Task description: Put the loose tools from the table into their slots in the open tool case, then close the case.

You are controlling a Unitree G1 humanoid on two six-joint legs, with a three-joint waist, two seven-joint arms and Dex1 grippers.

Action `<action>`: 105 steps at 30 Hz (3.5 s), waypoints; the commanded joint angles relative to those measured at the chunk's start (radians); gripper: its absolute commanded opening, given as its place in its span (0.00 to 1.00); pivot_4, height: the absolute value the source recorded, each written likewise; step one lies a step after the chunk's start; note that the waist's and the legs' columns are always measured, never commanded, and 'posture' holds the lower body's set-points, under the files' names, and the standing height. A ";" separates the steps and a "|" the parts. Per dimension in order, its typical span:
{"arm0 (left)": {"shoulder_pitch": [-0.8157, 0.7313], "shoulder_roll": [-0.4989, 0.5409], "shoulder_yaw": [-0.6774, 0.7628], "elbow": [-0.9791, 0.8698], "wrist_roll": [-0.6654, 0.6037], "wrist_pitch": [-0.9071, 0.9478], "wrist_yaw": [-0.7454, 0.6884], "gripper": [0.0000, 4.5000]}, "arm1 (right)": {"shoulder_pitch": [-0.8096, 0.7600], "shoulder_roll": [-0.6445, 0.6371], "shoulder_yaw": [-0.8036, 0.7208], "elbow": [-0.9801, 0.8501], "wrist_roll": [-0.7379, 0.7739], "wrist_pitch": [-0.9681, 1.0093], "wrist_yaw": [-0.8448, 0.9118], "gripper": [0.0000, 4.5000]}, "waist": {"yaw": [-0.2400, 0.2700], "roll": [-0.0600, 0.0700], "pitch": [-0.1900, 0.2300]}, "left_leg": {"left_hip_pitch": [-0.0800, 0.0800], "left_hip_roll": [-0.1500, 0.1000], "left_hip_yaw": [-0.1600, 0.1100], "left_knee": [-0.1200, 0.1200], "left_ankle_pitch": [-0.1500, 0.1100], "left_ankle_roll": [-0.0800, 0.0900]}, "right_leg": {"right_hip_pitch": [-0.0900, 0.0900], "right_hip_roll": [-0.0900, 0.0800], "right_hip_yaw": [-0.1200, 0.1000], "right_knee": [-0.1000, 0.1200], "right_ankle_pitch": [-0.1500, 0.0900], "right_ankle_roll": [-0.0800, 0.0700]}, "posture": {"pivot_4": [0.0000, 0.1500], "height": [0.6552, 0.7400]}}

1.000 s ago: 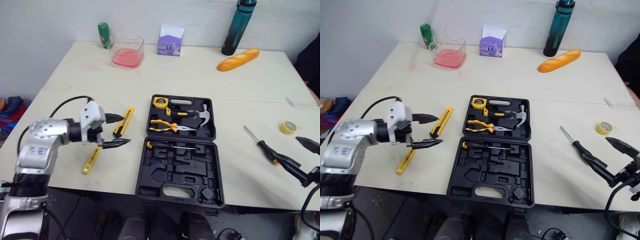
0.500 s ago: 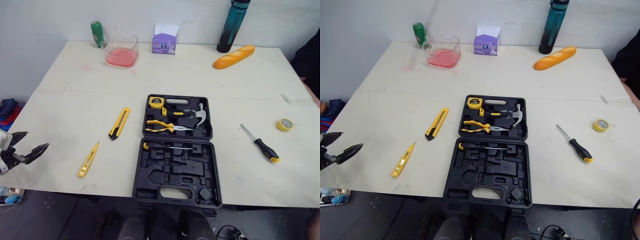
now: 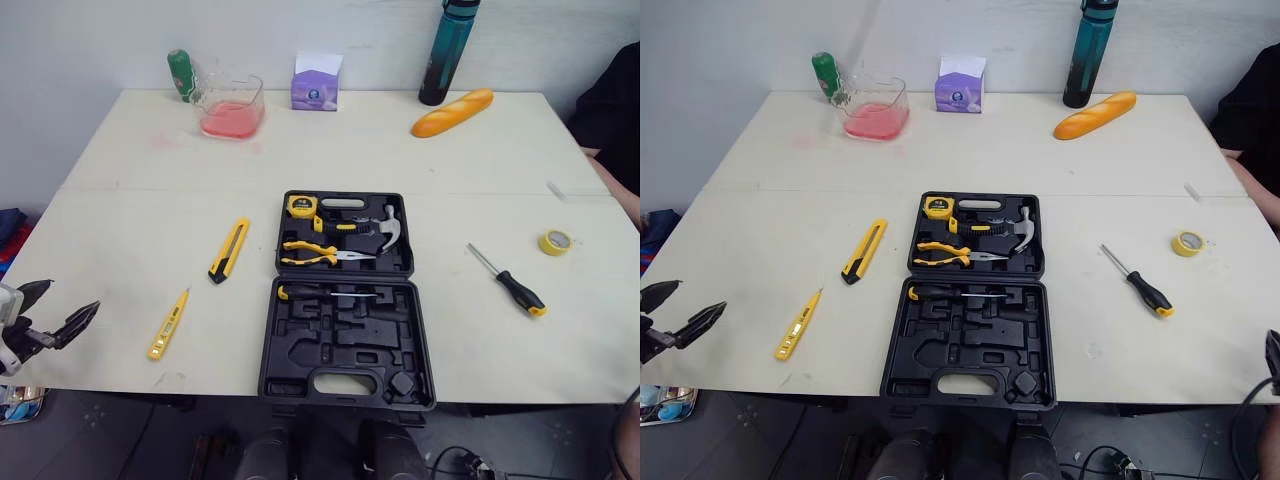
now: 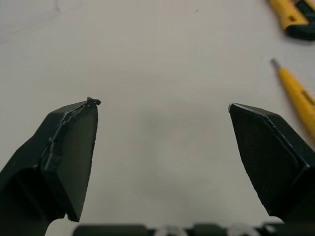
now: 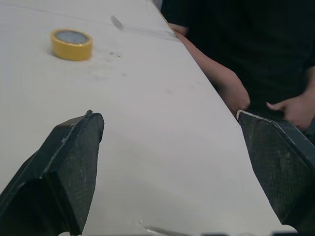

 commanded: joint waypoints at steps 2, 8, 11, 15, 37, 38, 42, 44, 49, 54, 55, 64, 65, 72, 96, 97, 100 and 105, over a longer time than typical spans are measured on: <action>-0.054 0.000 -0.035 -0.118 -0.058 0.040 0.009 0.99 | 0.002 -0.061 0.031 -0.119 0.032 0.091 0.019 1.00 | 0.001 0.000 0.000 | 0.000 0.000 0.001 0.000 0.000 0.000 | 0.000 0.000 0.000 0.000 0.000 0.000 | 1.00 1.00; -0.201 0.044 -0.173 -0.226 -0.126 0.144 -0.031 0.99 | 0.069 -0.140 0.068 -0.400 0.125 0.369 0.078 1.00 | 0.014 0.001 0.000 | 0.000 0.000 0.001 0.000 0.000 0.000 | 0.000 0.001 0.001 0.000 0.000 0.000 | 1.00 1.00; -0.255 0.062 -0.239 -0.275 -0.162 0.181 -0.075 0.99 | 0.123 -0.212 0.084 -0.515 0.132 0.569 0.056 1.00 | 0.016 0.001 0.000 | -0.001 0.000 0.001 0.000 0.002 0.004 | 0.000 0.002 0.000 0.000 0.000 0.000 | 1.00 1.00; -0.323 0.060 -0.350 -0.373 -0.257 0.246 -0.153 0.99 | 0.148 -0.301 0.074 -0.621 0.223 0.770 0.139 1.00 | 0.013 0.001 0.001 | -0.002 0.000 0.002 0.000 0.000 0.006 | 0.000 0.002 0.000 -0.001 0.001 0.001 | 1.00 1.00; -0.600 -0.081 -0.739 -0.514 -0.360 0.373 -0.249 0.99 | -0.199 -0.443 0.477 -0.340 -0.002 0.893 0.321 1.00 | 0.021 0.000 0.003 | -0.003 0.002 0.009 0.003 0.001 0.008 | 0.000 0.016 0.000 -0.007 0.004 0.005 | 1.00 1.00; -0.600 -0.081 -0.737 -0.516 -0.359 0.374 -0.248 0.99 | -0.215 -0.435 0.486 -0.326 -0.010 0.886 0.318 1.00 | 0.021 0.000 0.003 | -0.003 0.002 0.009 0.003 0.001 0.008 | 0.000 0.016 0.000 -0.007 0.004 0.005 | 1.00 1.00; -0.607 -0.088 -0.738 -0.511 -0.346 0.370 -0.239 0.99 | -0.259 -0.414 0.531 -0.285 -0.047 0.872 0.315 1.00 | 0.023 0.000 0.003 | -0.003 0.002 0.009 0.004 0.001 0.008 | 0.000 0.016 0.000 -0.007 0.004 0.005 | 1.00 1.00; -0.610 -0.091 -0.739 -0.513 -0.345 0.369 -0.236 0.99 | -0.268 -0.389 0.539 -0.256 -0.068 0.834 0.305 1.00 | 0.026 0.000 0.003 | -0.003 0.002 0.009 0.005 0.001 0.008 | 0.000 0.016 0.000 -0.007 0.004 0.005 | 1.00 1.00; -0.603 -0.089 -0.737 -0.523 -0.348 0.372 -0.232 0.99 | -0.251 -0.346 0.528 -0.220 -0.086 0.770 0.309 1.00 | 0.030 0.000 0.003 | -0.003 0.002 0.009 0.006 0.001 0.008 | 0.000 0.016 0.000 -0.007 0.004 0.005 | 1.00 1.00; -0.602 -0.084 -0.737 -0.525 -0.347 0.373 -0.234 0.99 | -0.223 -0.323 0.520 -0.233 -0.085 0.759 0.308 1.00 | 0.033 0.000 0.003 | -0.003 0.003 0.009 0.009 0.001 0.008 | 0.000 0.017 0.001 -0.007 0.004 0.005 | 1.00 1.00; -0.603 -0.083 -0.739 -0.524 -0.348 0.373 -0.237 0.99 | -0.223 -0.322 0.525 -0.228 -0.093 0.750 0.307 1.00 | 0.034 0.000 0.003 | -0.003 0.003 0.009 0.010 0.001 0.008 | 0.000 0.017 0.001 -0.006 0.004 0.005 | 1.00 1.00; -0.615 -0.075 -0.755 -0.520 -0.342 0.377 -0.266 1.00 | -0.220 -0.298 0.516 -0.221 -0.105 0.712 0.276 0.22 | 0.035 0.000 0.003 | -0.003 0.005 0.009 0.013 0.000 0.007 | 0.000 0.018 0.001 -0.006 0.004 0.003 | 1.00 1.00; -0.615 -0.069 -0.763 -0.518 -0.324 0.361 -0.277 1.00 | -0.219 -0.294 0.511 -0.223 -0.102 0.707 0.277 0.23 | 0.034 0.000 0.003 | -0.003 0.006 0.009 0.013 0.000 0.006 | 0.000 0.018 0.001 -0.006 0.004 0.003 | 1.00 1.00; -0.637 -0.120 -0.759 -0.496 -0.312 0.313 -0.273 1.00 | -0.252 -0.273 0.483 -0.244 -0.079 0.636 0.291 0.23 | 0.032 0.000 0.003 | -0.003 0.006 0.009 0.014 0.000 0.007 | 0.000 0.018 0.001 -0.005 0.005 0.003 | 1.00 1.00; -0.484 -0.002 -0.606 -0.473 -0.249 0.238 -0.279 1.00 | -0.653 -0.406 0.855 -0.903 0.112 1.207 0.492 0.23 | 0.036 0.005 0.006 | -0.022 0.005 0.008 0.019 -0.001 0.008 | -0.017 0.018 0.000 0.001 0.005 0.002 | 1.00 1.00; -0.471 0.005 -0.598 -0.477 -0.249 0.236 -0.277 1.00 | -0.664 -0.406 0.880 -0.933 0.116 1.227 0.497 0.23 | 0.035 0.005 0.006 | -0.022 0.005 0.008 0.019 -0.001 0.008 | -0.017 0.018 -0.001 0.001 0.005 0.002 | 1.00 1.00; -0.455 0.013 -0.590 -0.482 -0.253 0.234 -0.268 1.00 | -0.696 -0.418 0.947 -0.987 0.092 1.301 0.465 0.23 | 0.036 0.005 0.006 | -0.022 0.006 0.008 0.019 -0.001 0.008 | -0.017 0.018 0.000 0.002 0.005 0.002 | 1.00 1.00; -0.395 0.032 -0.585 -0.477 -0.223 0.214 -0.273 1.00 | -0.757 -0.416 1.073 -1.045 0.020 1.380 0.403 0.23 | 0.035 0.004 0.006 | -0.022 0.006 0.008 0.019 -0.001 0.007 | -0.018 0.017 0.001 0.003 0.005 0.002 | 1.00 1.00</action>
